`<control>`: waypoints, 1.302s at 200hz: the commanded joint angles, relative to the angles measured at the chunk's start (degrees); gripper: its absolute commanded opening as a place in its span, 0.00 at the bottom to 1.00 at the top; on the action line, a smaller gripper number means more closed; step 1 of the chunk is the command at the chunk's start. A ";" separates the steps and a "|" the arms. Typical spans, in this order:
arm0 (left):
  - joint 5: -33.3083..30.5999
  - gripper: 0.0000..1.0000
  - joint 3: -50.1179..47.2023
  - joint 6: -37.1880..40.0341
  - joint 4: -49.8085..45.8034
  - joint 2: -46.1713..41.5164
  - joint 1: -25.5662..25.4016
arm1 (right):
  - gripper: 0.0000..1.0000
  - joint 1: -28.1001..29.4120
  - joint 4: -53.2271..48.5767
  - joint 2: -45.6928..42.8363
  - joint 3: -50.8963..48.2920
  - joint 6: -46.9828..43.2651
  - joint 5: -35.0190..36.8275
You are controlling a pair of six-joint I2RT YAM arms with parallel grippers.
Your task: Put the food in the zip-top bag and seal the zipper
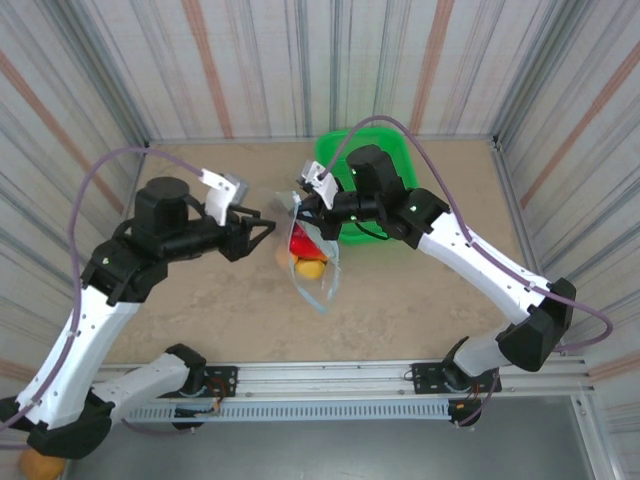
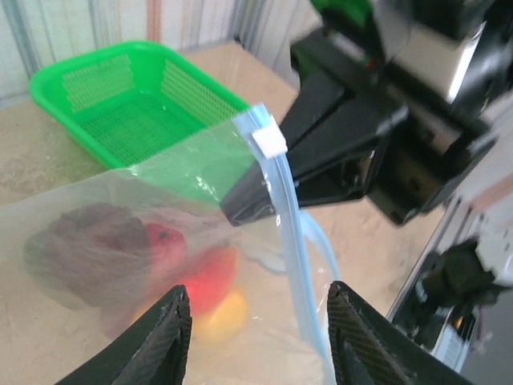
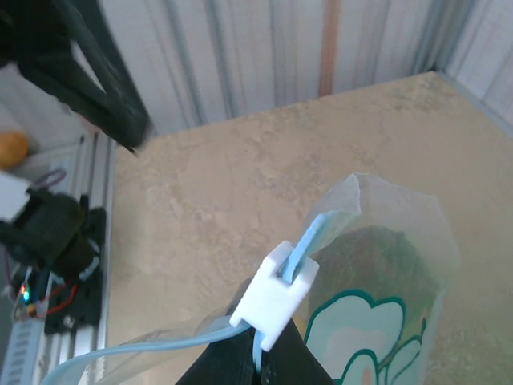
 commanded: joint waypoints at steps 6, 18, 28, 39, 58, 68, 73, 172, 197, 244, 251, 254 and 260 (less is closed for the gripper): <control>-4.30 0.52 -6.11 17.35 4.06 -6.12 -6.02 | 0.00 0.94 -4.93 -2.55 -2.89 -16.86 -6.58; -4.55 0.57 -9.70 21.74 6.49 -8.88 -7.70 | 0.00 1.06 -5.41 -3.46 -4.58 -20.03 -7.35; -5.34 0.61 -11.88 22.61 8.32 -10.24 -7.87 | 0.00 1.18 -5.79 -3.96 -5.62 -22.24 -8.83; -5.16 0.61 -13.16 23.49 9.37 -10.65 -7.88 | 0.00 1.39 -6.12 -4.29 -6.71 -24.22 -10.28; -1.64 0.60 -13.07 25.50 8.34 -9.05 -7.88 | 0.00 2.31 -7.66 -4.36 -7.60 -28.37 -11.87; 0.14 0.58 -12.83 26.19 7.99 -7.86 -7.88 | 0.00 2.63 -8.86 -4.02 -7.54 -29.97 -12.51; 0.57 0.57 -12.83 26.57 8.22 -7.36 -7.88 | 0.00 2.82 -9.55 -3.79 -7.45 -30.81 -12.88; 12.95 0.30 -12.16 34.79 10.24 -1.11 -7.44 | 0.00 3.45 -12.59 -2.54 -6.83 -34.04 -18.14; 13.24 0.07 -12.15 35.21 9.75 -1.45 -7.35 | 0.00 2.90 -10.54 -3.08 -7.59 -31.80 -17.48; 13.23 0.00 -13.11 34.82 10.43 -2.63 -6.47 | 0.03 1.67 -7.38 -4.83 -8.90 -27.70 -17.45; 13.13 0.00 -13.09 34.66 10.57 -2.83 -6.39 | 0.11 1.49 -7.07 -5.35 -9.17 -26.98 -16.74; 13.05 0.00 -13.17 34.54 10.71 -2.88 -6.31 | 0.13 1.40 -6.97 -5.59 -9.23 -26.78 -16.27; 12.83 0.00 -13.20 34.09 11.08 -3.10 -6.09 | 0.17 1.13 -6.87 -6.18 -9.40 -26.38 -15.55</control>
